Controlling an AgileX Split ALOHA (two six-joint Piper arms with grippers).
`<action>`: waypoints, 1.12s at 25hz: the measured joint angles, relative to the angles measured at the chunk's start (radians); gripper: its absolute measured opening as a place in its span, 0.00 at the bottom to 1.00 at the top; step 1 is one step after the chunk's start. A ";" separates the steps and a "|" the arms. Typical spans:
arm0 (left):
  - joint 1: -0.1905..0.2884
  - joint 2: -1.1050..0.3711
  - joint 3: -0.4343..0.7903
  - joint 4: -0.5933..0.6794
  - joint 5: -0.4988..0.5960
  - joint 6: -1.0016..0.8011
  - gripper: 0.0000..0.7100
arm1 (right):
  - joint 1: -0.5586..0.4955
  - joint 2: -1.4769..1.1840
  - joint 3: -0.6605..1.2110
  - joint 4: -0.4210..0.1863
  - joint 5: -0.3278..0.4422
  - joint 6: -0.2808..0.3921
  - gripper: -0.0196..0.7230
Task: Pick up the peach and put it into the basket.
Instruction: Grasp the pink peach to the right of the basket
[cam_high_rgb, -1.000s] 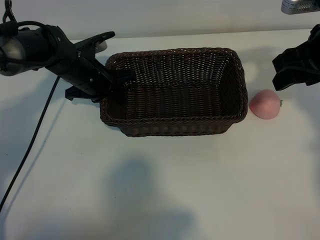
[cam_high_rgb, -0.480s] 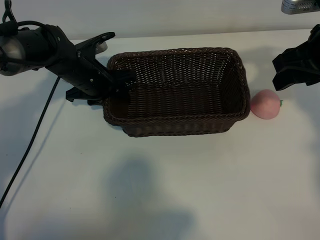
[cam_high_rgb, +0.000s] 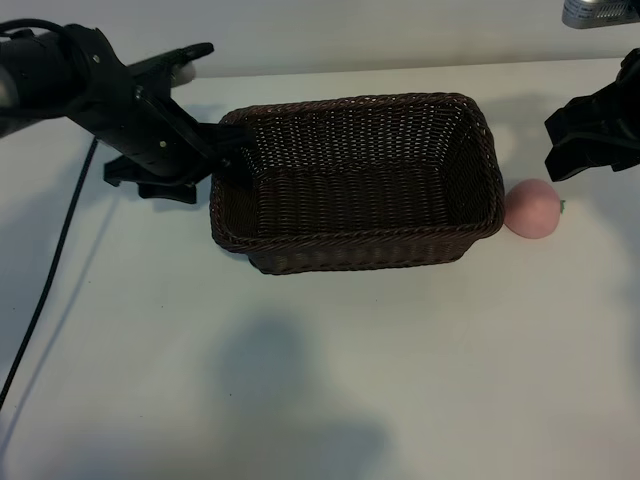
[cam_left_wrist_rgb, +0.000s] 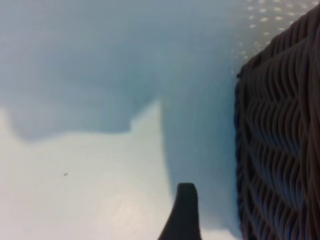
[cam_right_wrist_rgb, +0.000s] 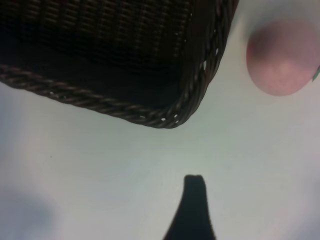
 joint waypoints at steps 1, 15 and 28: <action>0.000 -0.011 0.000 0.016 0.006 -0.008 0.93 | 0.000 0.000 0.000 0.000 0.000 0.000 0.83; -0.001 -0.174 -0.091 0.156 0.164 -0.037 0.89 | 0.000 0.000 0.000 0.000 0.001 0.000 0.83; 0.117 -0.225 -0.277 0.346 0.422 -0.020 0.85 | 0.000 0.000 0.000 0.000 0.008 0.000 0.83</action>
